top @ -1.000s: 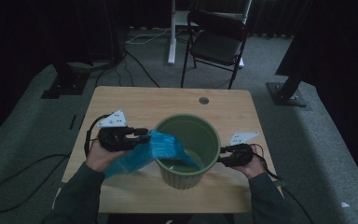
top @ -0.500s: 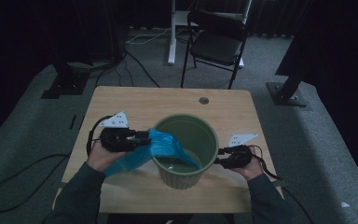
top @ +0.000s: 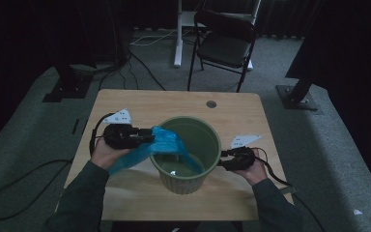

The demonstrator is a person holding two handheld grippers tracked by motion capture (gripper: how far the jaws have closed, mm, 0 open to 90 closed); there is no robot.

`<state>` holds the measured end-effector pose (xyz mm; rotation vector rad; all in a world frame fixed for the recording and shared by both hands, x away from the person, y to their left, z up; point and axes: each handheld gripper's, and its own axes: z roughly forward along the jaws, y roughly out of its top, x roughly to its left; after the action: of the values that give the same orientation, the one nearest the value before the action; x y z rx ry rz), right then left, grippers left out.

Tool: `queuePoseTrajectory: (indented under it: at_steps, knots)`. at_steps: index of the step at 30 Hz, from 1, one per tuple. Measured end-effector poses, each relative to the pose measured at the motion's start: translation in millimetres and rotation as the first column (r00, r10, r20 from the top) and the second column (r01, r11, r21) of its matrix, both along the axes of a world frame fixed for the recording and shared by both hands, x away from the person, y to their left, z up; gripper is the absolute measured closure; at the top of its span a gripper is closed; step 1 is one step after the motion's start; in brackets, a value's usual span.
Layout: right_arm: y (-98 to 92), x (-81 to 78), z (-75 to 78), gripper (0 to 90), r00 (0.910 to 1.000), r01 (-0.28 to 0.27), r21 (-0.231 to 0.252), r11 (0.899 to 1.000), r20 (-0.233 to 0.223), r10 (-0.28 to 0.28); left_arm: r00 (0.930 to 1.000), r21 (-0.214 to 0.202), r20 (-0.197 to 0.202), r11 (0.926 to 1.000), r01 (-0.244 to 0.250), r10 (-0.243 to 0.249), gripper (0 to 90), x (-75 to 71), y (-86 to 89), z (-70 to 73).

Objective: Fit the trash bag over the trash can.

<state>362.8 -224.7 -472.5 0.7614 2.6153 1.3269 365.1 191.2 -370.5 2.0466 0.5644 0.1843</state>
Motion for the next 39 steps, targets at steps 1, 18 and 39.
queuePoseTrajectory:
  at_steps: [1, 18, 39]
  knots:
    - [0.0, 0.0, 0.0, 55.3, 1.0, 0.0, 0.0, 1.0, 0.0, 0.0, 1.0, 0.0, 0.0, 1.0, 0.0, 0.0, 68.7, 0.0, 0.0, 0.0]
    - [-1.7, -1.9, 1.4, 55.3, 0.9999, 0.004, -0.015, 1.0, 0.01, -0.003, 0.9922, -0.048, 0.043, 0.9922, -0.115, 0.117, 64.1, -5.3, 43.1, 13.5]
    - [4.4, -19.8, 4.8, 54.8, 0.9963, -0.086, -0.028, 0.996, -0.014, 0.085, 0.9946, 0.004, -0.066, 0.9968, -0.08, 0.08, 77.4, 12.3, 40.5, -26.3]
